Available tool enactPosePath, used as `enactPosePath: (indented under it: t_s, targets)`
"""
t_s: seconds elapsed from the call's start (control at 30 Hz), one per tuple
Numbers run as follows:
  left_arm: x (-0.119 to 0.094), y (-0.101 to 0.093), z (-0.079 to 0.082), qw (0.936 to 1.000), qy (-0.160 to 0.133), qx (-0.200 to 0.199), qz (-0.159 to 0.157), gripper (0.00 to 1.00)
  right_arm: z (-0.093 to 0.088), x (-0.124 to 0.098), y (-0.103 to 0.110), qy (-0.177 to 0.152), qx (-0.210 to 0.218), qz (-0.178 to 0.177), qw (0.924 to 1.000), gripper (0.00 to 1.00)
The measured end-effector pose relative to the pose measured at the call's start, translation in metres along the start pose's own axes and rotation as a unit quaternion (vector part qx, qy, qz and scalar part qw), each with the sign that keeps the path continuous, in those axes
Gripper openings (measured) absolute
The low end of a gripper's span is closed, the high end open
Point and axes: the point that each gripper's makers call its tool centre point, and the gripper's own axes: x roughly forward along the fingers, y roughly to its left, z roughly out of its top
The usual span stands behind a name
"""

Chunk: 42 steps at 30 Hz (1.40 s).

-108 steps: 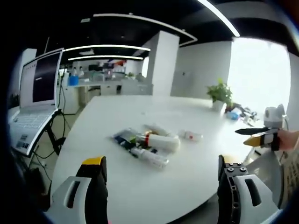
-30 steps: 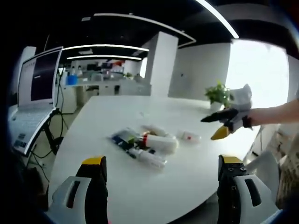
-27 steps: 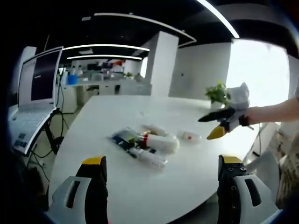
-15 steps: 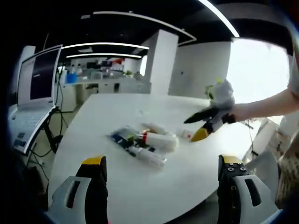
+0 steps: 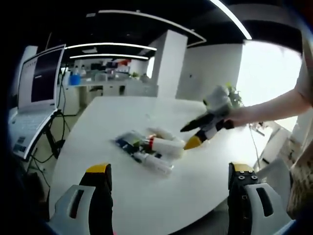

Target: Arrange the skincare products in the storage area until every visible bottle or jar stands upright without overlapping.

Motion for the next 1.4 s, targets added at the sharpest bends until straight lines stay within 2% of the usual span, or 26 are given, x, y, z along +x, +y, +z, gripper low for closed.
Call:
enactPosePath:
  t_s: [0.4, 0.5, 0.63, 0.93, 1.07, 1.4]
  targets:
    - [0.002, -0.003, -0.002, 0.9999, 0.01, -0.003, -0.006, 0.97, -0.005, 0.036, -0.015, 0.053, -0.039, 0.013, 0.9977, 0.62]
    - [0.003, -0.005, -0.003, 0.9999, 0.013, 0.001, -0.008, 0.97, -0.005, 0.043, -0.02, 0.055, -0.024, 0.015, 0.9981, 0.58]
    - [0.003, -0.007, -0.002, 0.9999, 0.013, 0.006, -0.008, 0.97, -0.007, 0.054, -0.027, 0.067, -0.024, 0.004, 0.9975, 0.52]
    - [0.003, -0.007, -0.002, 0.9998, 0.016, 0.001, -0.009, 0.97, -0.003, 0.074, -0.019, 0.08, -0.029, 0.012, 0.9963, 0.45]
    - [0.004, -0.007, -0.002, 0.9998, 0.019, 0.001, -0.008, 0.97, -0.003, 0.082, -0.02, 0.086, -0.023, 0.005, 0.996, 0.39]
    - [0.004, -0.006, -0.004, 0.9997, 0.024, -0.002, -0.008, 0.96, -0.003, 0.093, -0.025, 0.113, -0.016, -0.002, 0.9935, 0.32]
